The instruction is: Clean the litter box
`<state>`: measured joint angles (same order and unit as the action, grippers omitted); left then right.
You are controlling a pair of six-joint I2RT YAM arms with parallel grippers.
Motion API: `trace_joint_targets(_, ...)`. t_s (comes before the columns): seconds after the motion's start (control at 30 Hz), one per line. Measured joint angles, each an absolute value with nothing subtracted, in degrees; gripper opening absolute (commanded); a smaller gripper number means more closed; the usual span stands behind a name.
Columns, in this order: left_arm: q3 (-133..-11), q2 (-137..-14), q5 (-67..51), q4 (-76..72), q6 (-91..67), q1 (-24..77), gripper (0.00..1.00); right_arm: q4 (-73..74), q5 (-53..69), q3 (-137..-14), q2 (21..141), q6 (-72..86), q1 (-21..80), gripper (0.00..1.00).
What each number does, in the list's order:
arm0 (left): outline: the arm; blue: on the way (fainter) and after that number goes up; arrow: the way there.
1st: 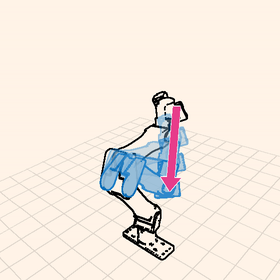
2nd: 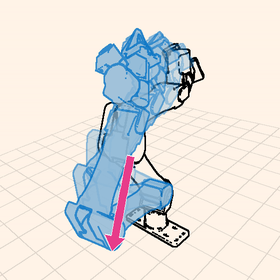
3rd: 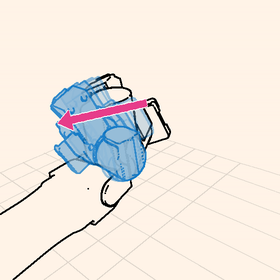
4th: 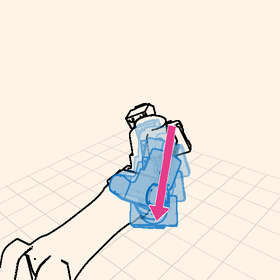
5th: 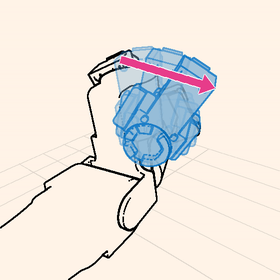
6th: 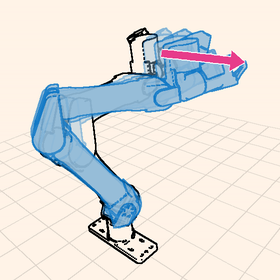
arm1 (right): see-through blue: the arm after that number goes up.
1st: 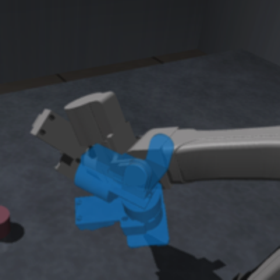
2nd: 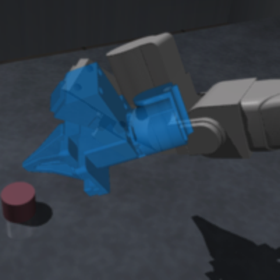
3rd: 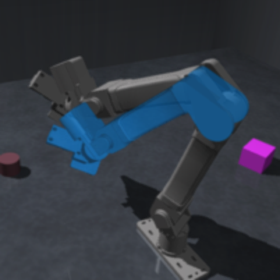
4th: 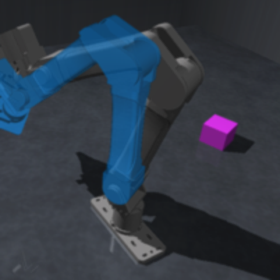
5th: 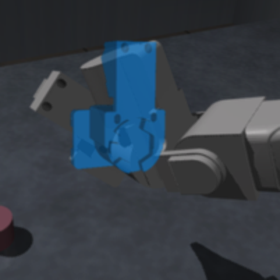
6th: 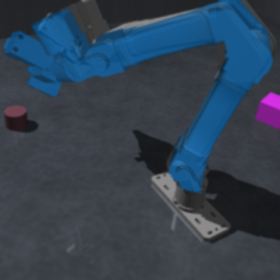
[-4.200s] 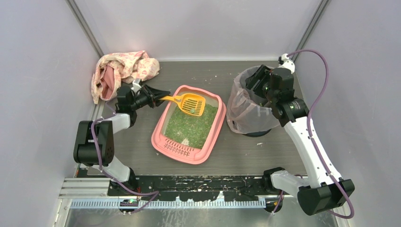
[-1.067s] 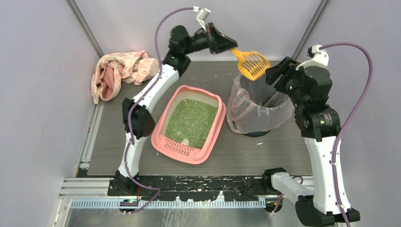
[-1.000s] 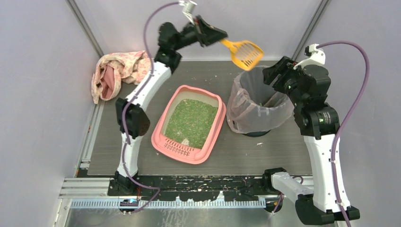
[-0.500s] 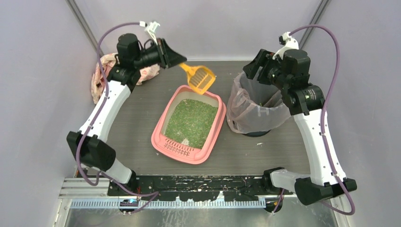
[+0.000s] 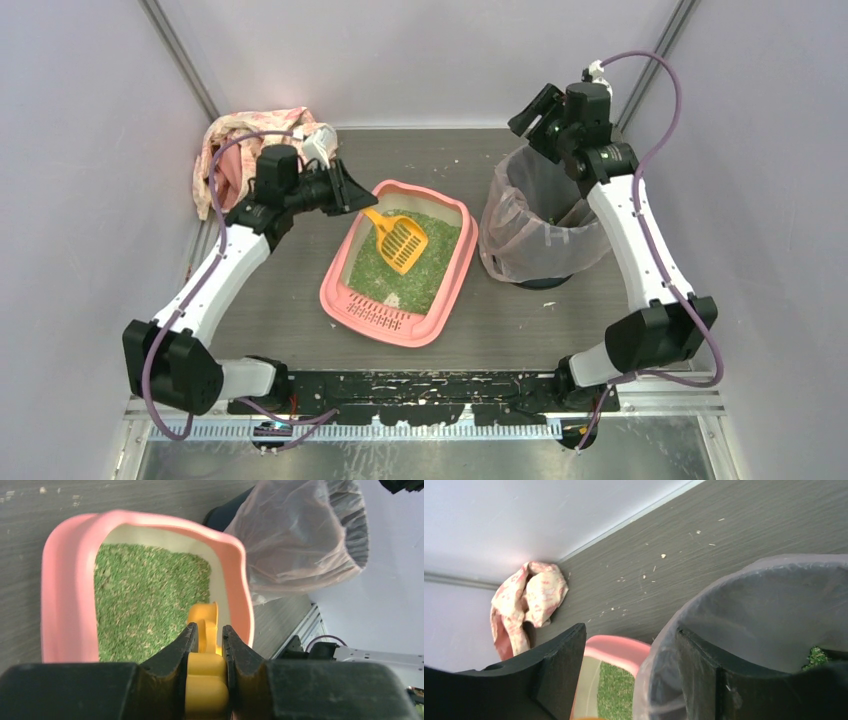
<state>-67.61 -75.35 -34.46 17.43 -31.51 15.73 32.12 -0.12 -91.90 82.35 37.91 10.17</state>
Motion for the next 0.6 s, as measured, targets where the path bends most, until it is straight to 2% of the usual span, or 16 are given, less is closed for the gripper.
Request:
trace_joint_targets(0.33,-53.76,-72.20,-25.39,9.91,-33.85,15.73,0.00,30.06,-4.49,-88.40,85.82,42.74,5.91,0.70)
trace_joint_targets(0.6,-51.62,-80.40,-22.22,-3.22,-37.47,15.73,0.00,29.87,-4.67,-91.92,88.82,42.06,5.76,0.70)
